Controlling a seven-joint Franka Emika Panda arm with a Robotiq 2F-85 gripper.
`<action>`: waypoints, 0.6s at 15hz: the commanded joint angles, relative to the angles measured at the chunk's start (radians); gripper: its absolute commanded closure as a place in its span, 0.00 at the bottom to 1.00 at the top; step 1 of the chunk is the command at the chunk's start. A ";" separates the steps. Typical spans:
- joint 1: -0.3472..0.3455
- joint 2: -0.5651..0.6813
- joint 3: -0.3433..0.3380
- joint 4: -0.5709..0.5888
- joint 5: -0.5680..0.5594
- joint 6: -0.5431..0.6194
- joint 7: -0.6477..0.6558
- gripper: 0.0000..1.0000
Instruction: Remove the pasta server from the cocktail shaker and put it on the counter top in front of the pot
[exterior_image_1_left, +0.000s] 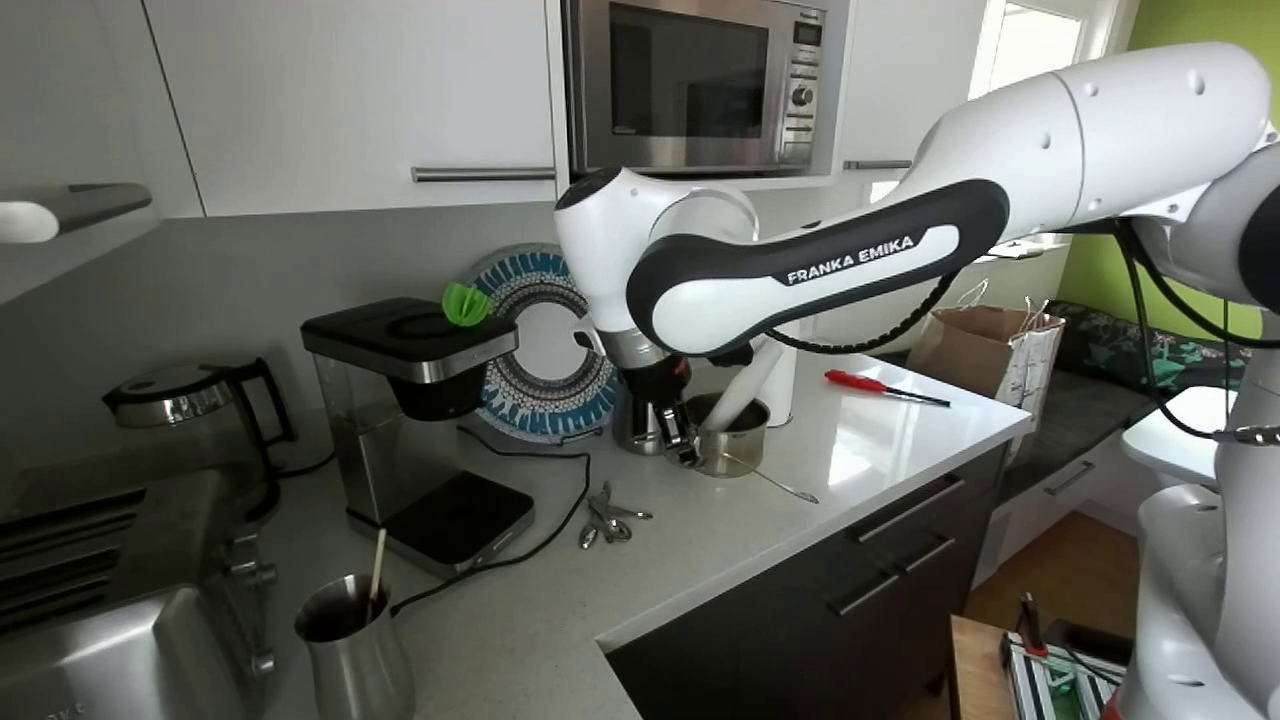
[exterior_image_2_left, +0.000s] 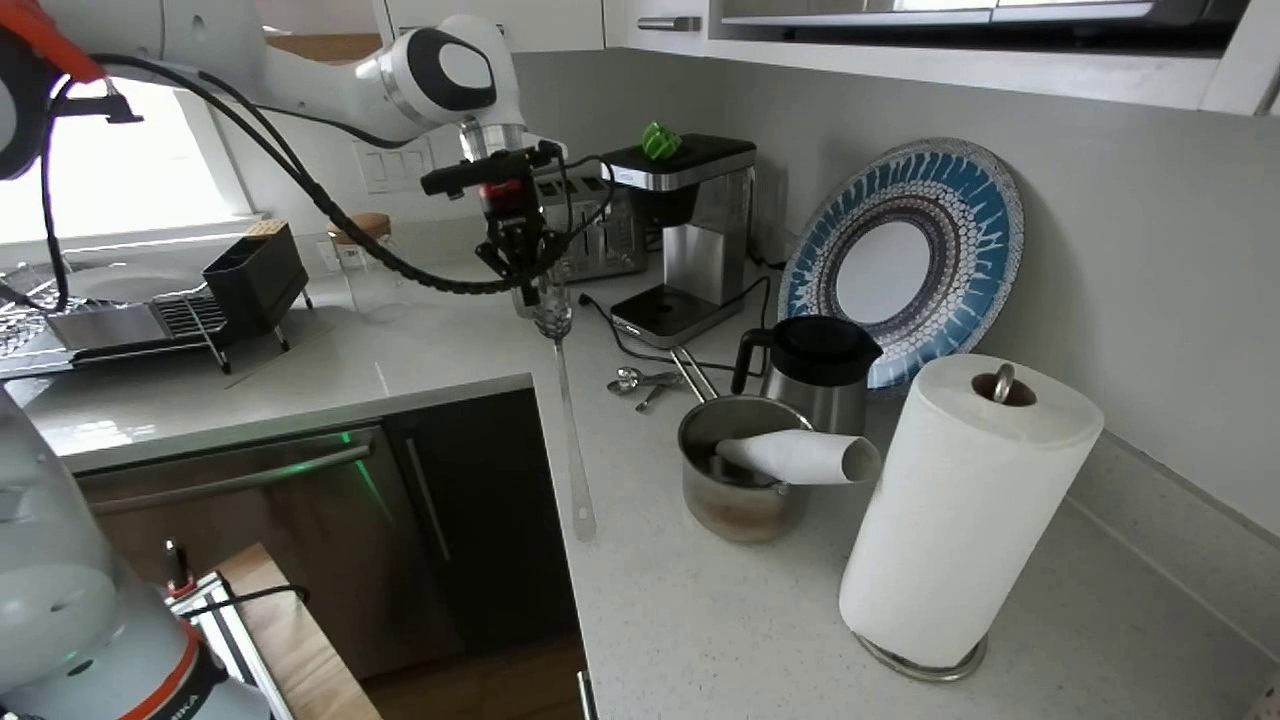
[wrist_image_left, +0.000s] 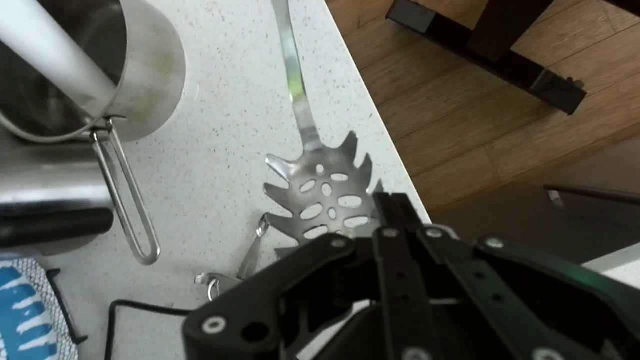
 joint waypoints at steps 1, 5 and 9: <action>0.001 0.051 -0.015 -0.017 -0.096 0.000 0.073 0.99; 0.018 0.150 -0.017 0.024 -0.245 -0.025 0.115 0.99; 0.011 0.158 -0.019 0.016 -0.223 -0.001 0.131 0.98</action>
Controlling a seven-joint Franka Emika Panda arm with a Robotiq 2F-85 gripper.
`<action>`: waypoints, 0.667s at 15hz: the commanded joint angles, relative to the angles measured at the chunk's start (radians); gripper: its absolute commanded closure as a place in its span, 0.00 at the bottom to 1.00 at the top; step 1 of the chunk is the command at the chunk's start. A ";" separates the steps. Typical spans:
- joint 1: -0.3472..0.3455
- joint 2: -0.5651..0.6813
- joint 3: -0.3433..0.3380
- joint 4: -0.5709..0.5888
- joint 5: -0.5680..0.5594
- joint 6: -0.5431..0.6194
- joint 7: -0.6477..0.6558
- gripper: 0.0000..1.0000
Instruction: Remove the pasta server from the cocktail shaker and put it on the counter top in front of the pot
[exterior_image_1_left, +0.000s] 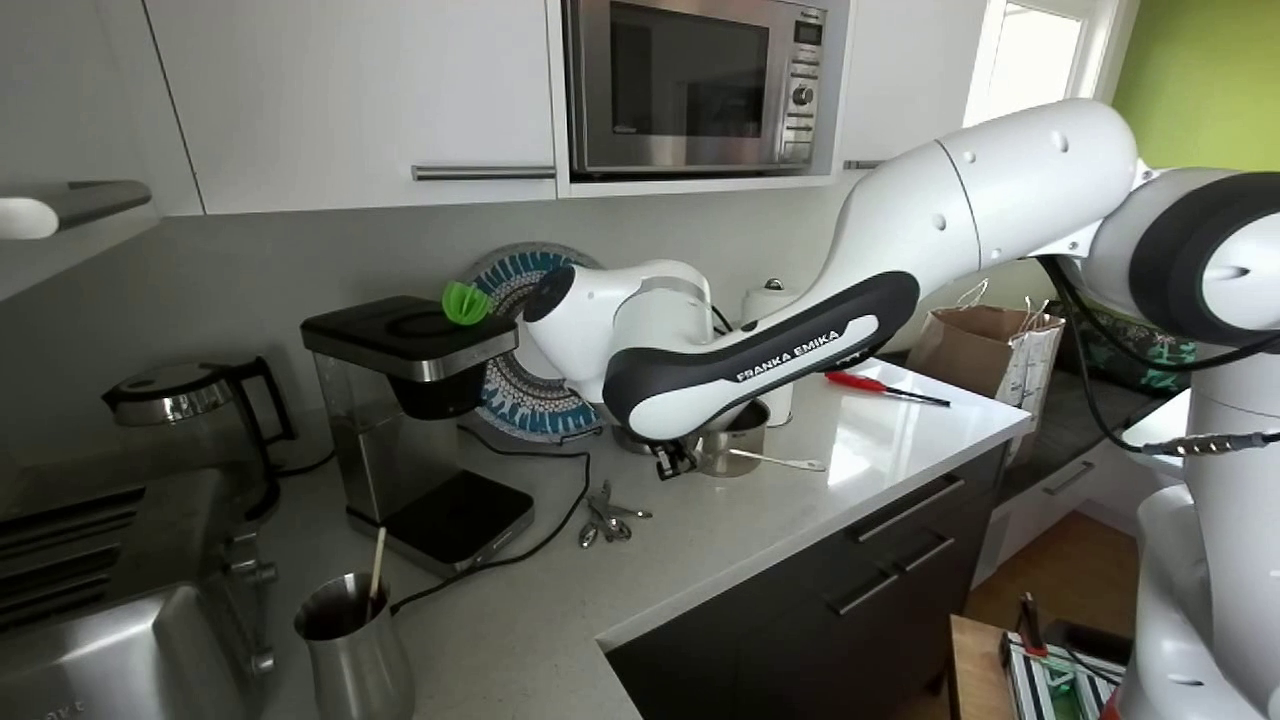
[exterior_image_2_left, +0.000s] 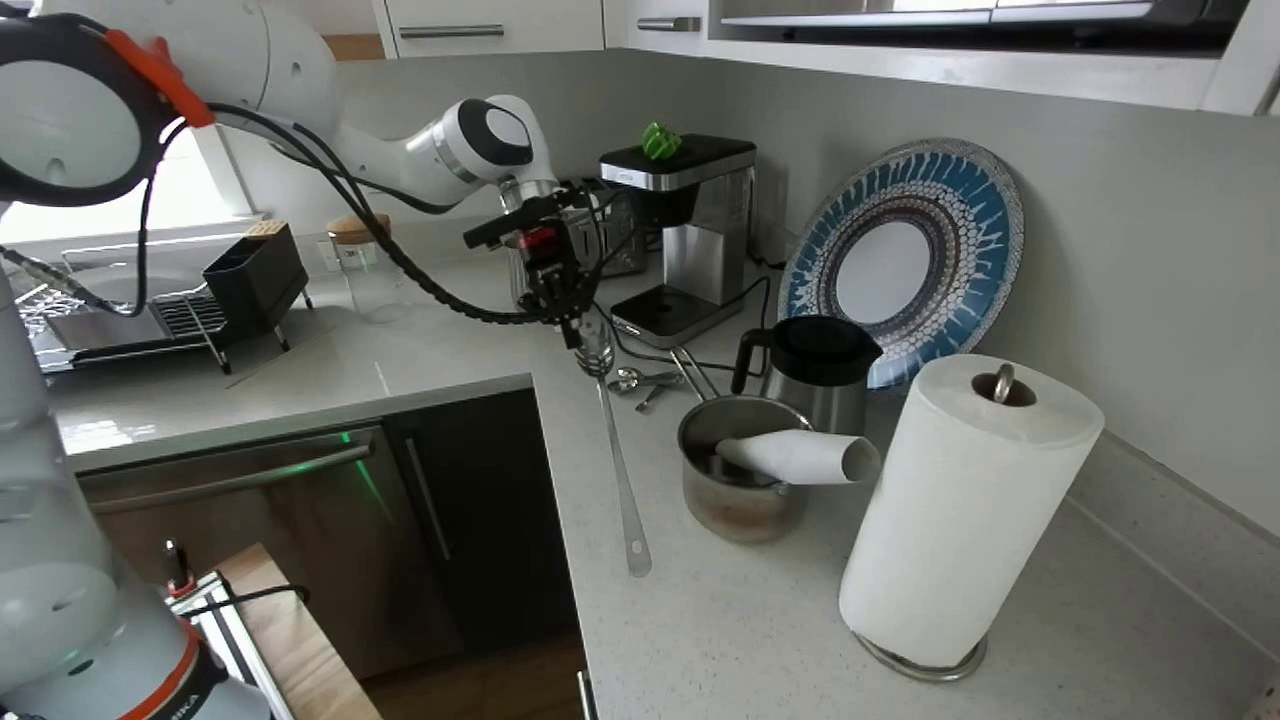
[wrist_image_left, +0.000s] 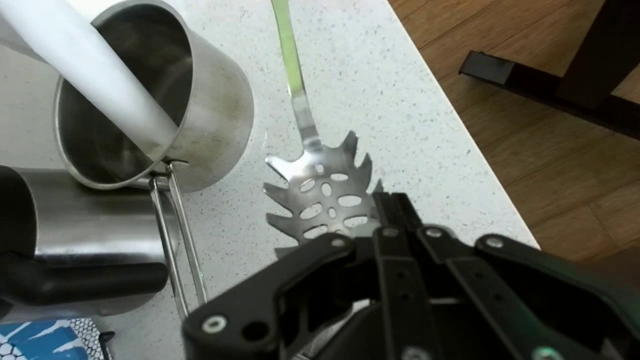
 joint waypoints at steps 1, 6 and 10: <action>0.007 0.008 -0.006 0.009 0.000 -0.002 0.005 0.98; 0.050 0.070 0.027 -0.004 -0.084 -0.014 -0.106 0.99; 0.091 0.169 0.041 0.026 -0.144 -0.061 -0.148 0.99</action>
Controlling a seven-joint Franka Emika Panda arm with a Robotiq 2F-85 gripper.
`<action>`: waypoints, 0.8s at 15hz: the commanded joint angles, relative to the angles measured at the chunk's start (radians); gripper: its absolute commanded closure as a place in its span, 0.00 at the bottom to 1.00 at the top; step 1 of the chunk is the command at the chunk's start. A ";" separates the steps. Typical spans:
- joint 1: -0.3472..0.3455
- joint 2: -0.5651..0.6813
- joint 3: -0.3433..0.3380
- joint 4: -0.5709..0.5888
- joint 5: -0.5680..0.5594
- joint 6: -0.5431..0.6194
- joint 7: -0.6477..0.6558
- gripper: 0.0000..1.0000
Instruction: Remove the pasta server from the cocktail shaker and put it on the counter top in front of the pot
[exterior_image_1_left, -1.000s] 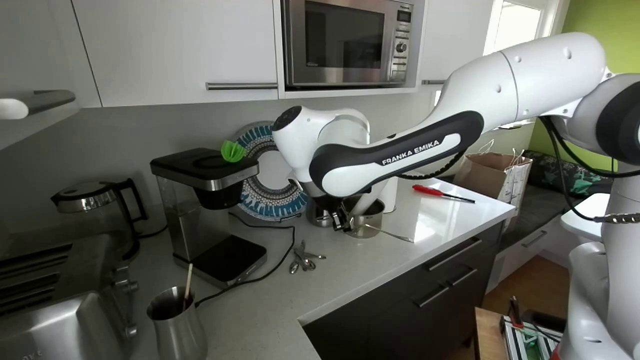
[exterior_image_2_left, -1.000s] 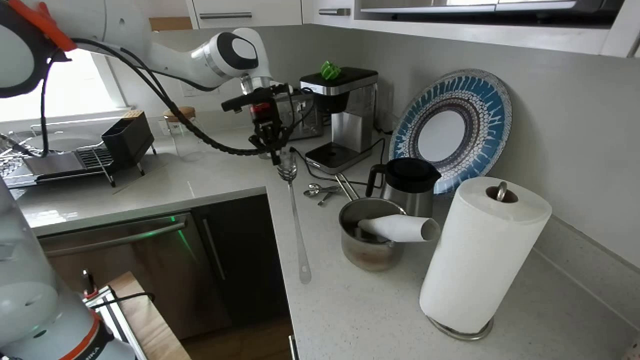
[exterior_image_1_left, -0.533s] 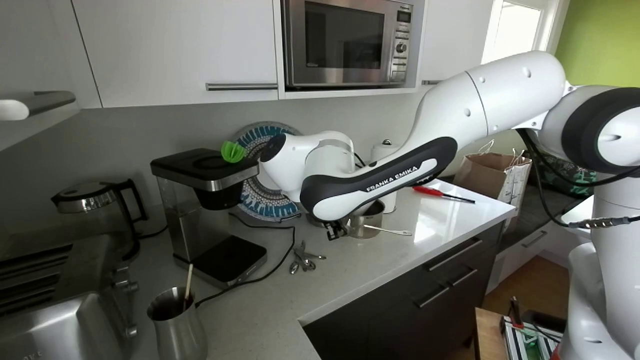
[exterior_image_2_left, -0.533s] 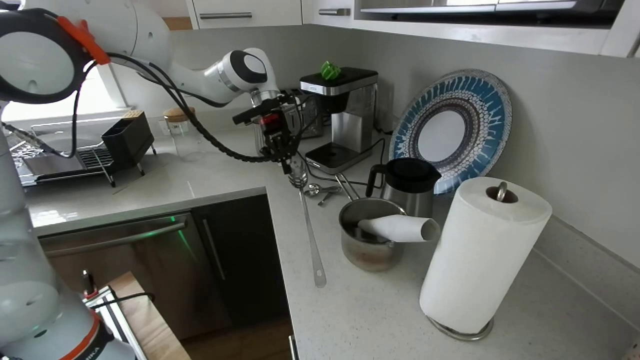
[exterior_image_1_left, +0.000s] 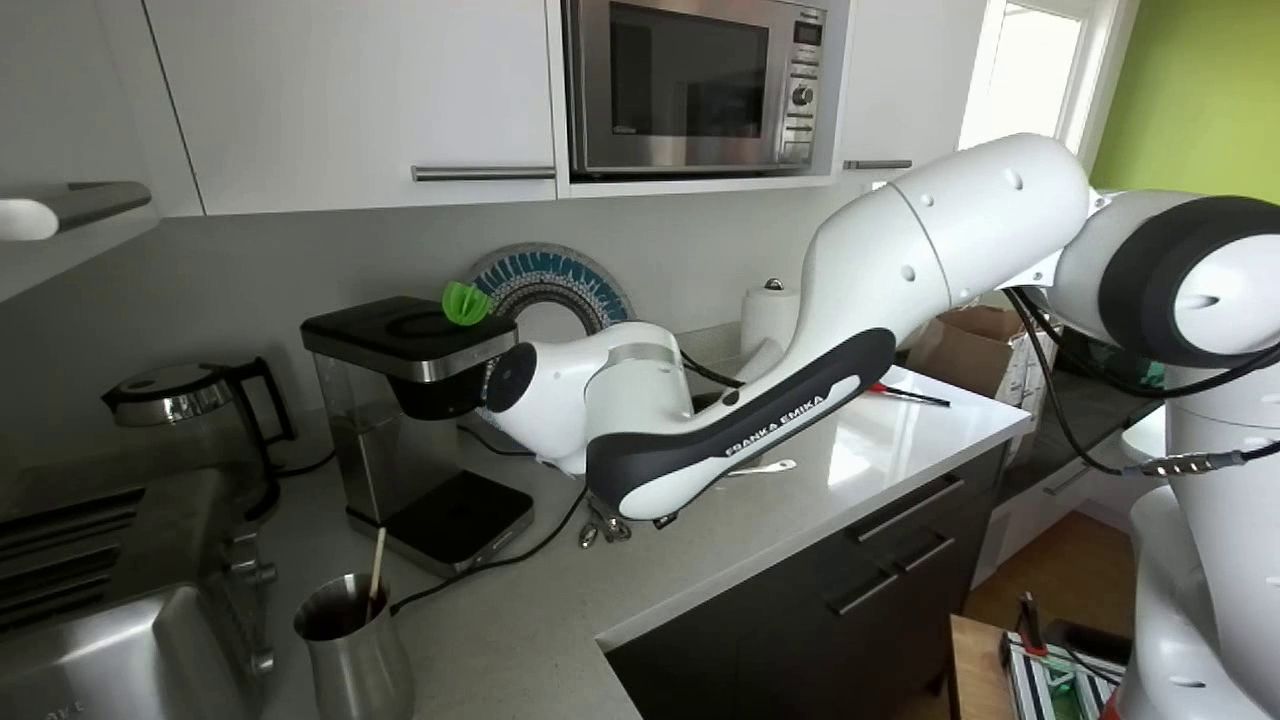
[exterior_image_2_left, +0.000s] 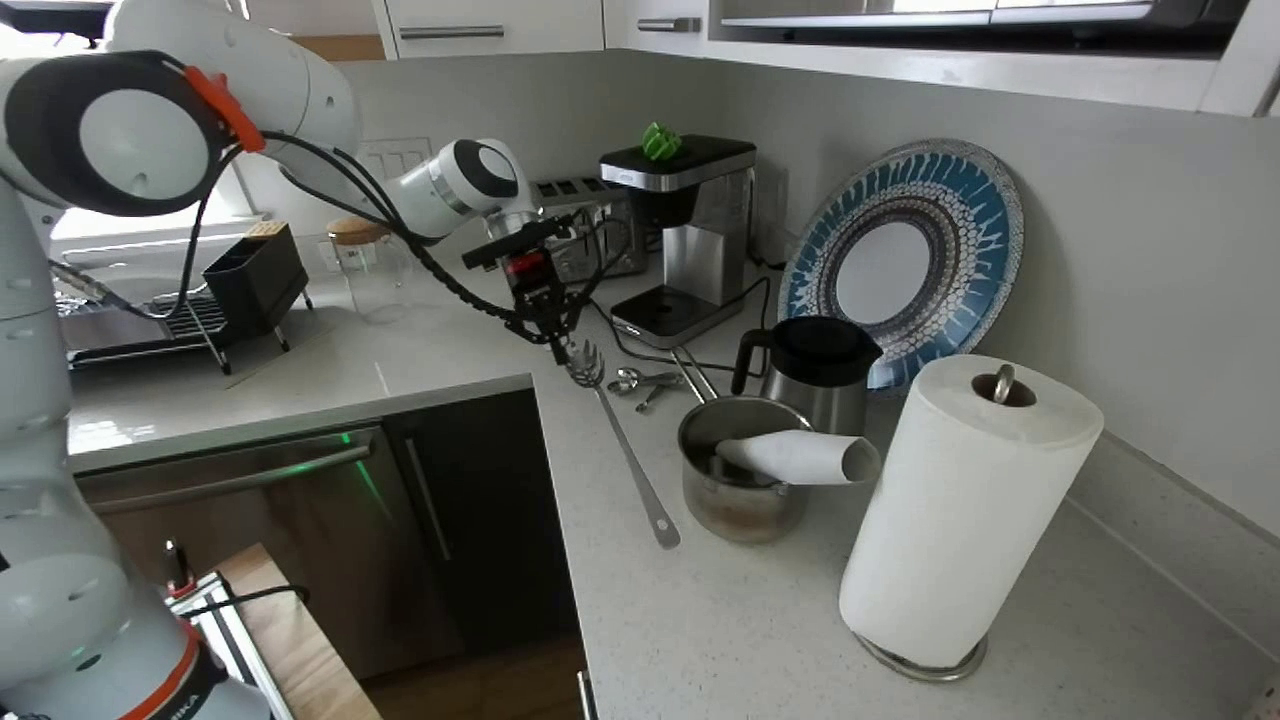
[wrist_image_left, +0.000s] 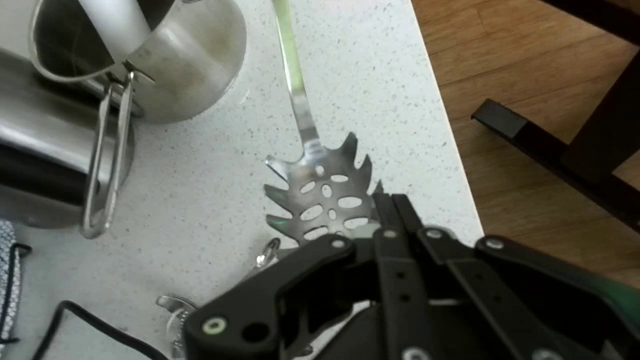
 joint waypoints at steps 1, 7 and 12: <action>0.037 0.100 -0.001 0.040 -0.089 -0.076 -0.025 0.99; 0.009 0.161 -0.031 0.056 -0.139 -0.123 -0.009 0.99; -0.044 0.159 -0.052 0.071 -0.070 -0.092 0.033 0.99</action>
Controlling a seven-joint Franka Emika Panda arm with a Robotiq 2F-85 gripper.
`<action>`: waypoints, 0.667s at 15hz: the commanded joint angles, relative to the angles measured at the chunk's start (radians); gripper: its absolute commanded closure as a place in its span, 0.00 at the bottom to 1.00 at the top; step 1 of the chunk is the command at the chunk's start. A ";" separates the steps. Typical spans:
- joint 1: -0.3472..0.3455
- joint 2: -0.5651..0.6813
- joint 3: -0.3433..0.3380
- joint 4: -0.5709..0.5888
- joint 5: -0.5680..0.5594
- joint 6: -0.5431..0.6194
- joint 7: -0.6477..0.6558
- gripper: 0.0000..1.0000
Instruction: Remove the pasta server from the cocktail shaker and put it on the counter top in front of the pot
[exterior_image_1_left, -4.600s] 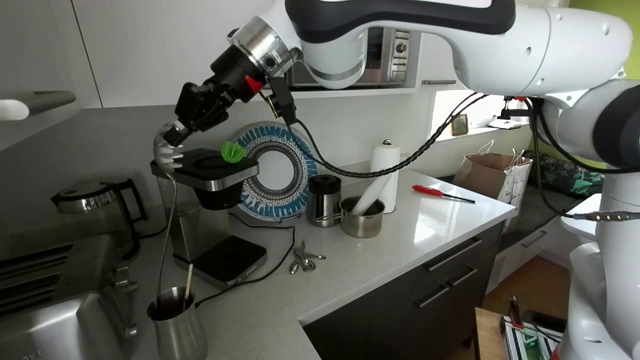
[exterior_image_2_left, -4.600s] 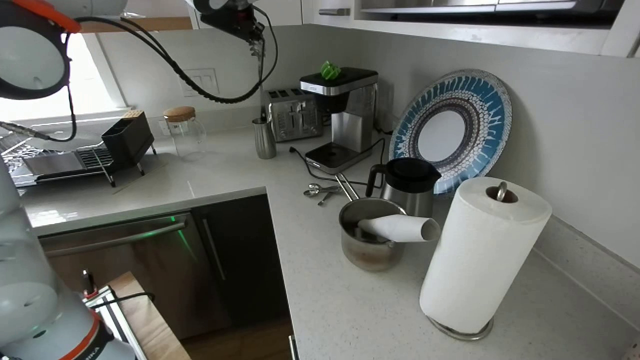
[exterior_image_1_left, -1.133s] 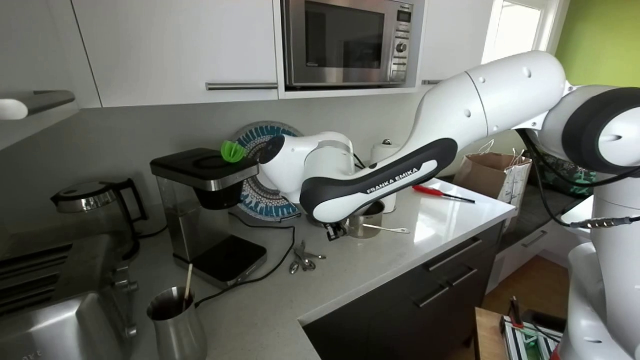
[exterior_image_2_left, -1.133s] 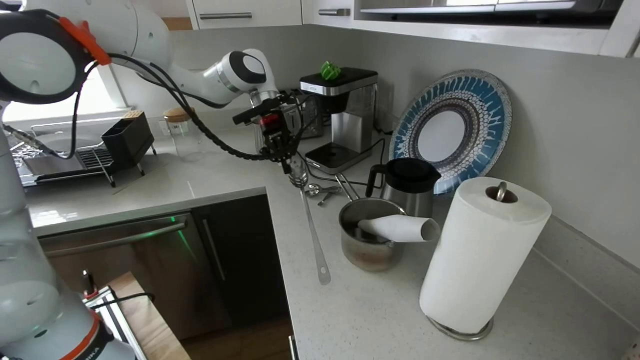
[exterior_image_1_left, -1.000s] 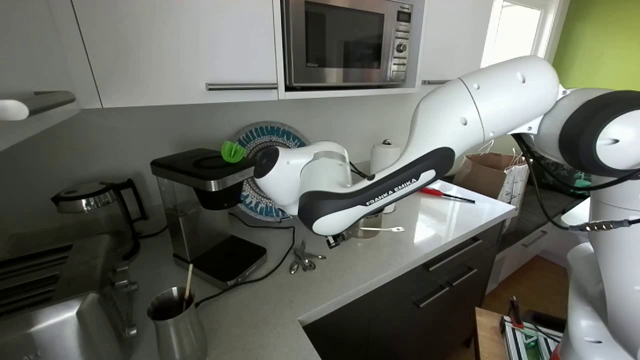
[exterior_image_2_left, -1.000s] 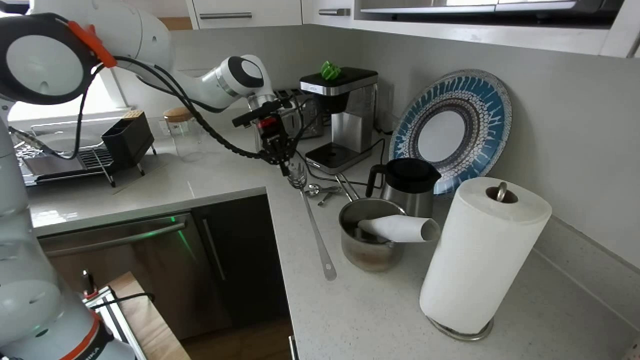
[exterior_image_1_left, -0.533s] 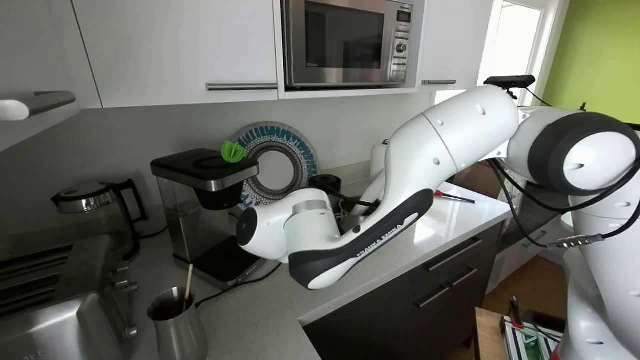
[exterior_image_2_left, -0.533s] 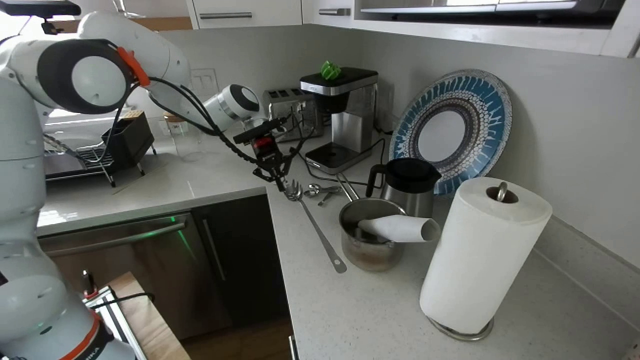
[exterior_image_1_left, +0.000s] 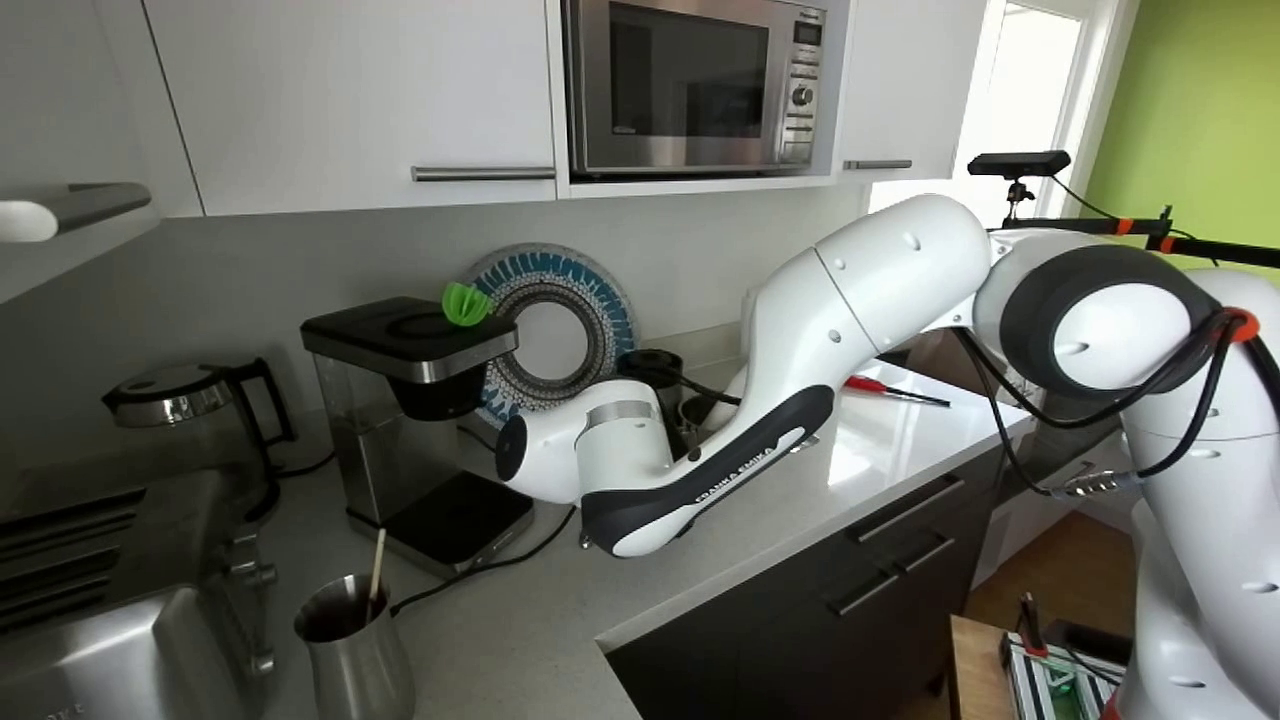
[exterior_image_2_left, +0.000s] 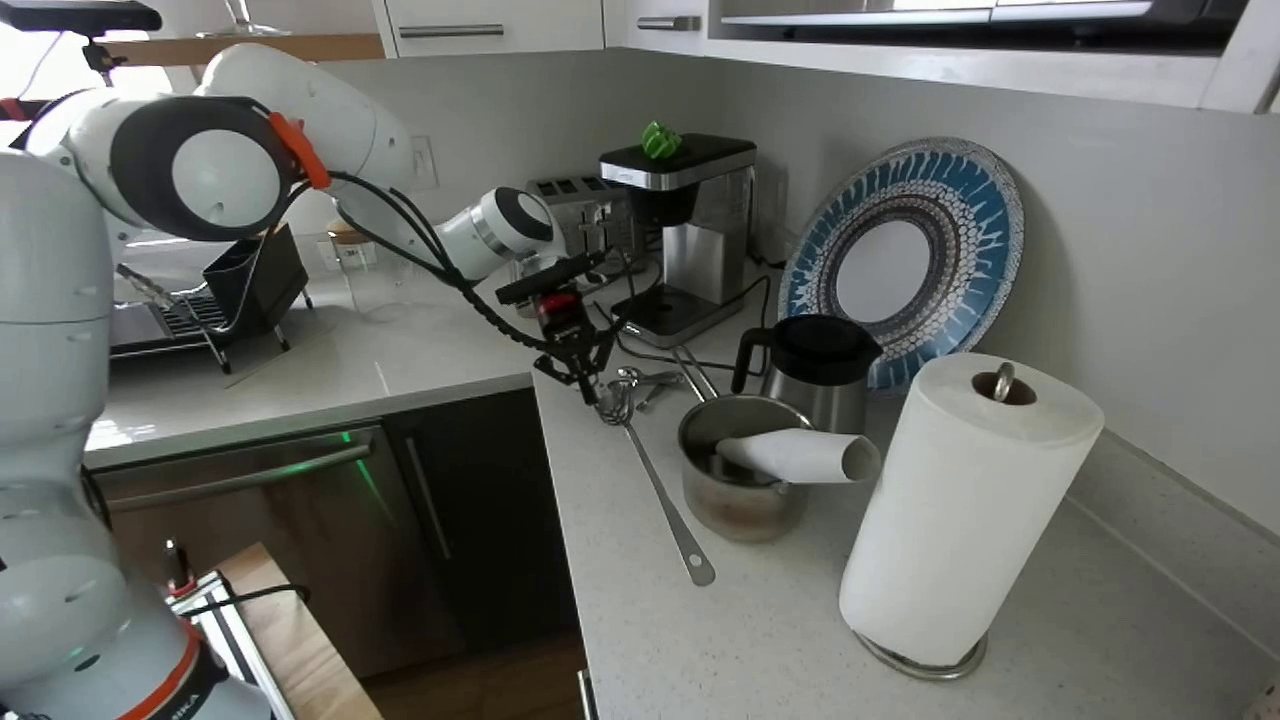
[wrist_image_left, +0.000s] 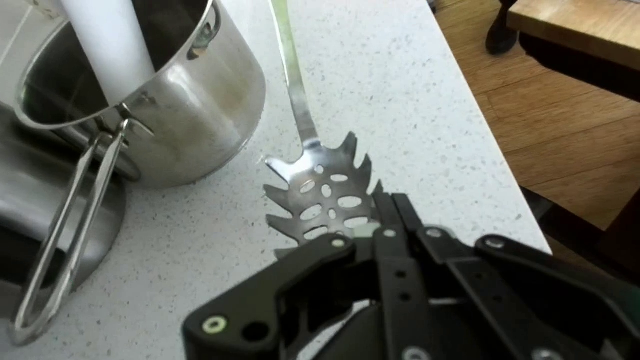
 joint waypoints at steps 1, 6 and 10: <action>-0.033 0.007 -0.005 0.027 0.048 -0.002 0.031 0.99; -0.060 0.018 -0.023 0.036 0.063 0.020 0.052 0.99; -0.071 0.042 -0.033 0.041 0.061 0.041 0.052 0.88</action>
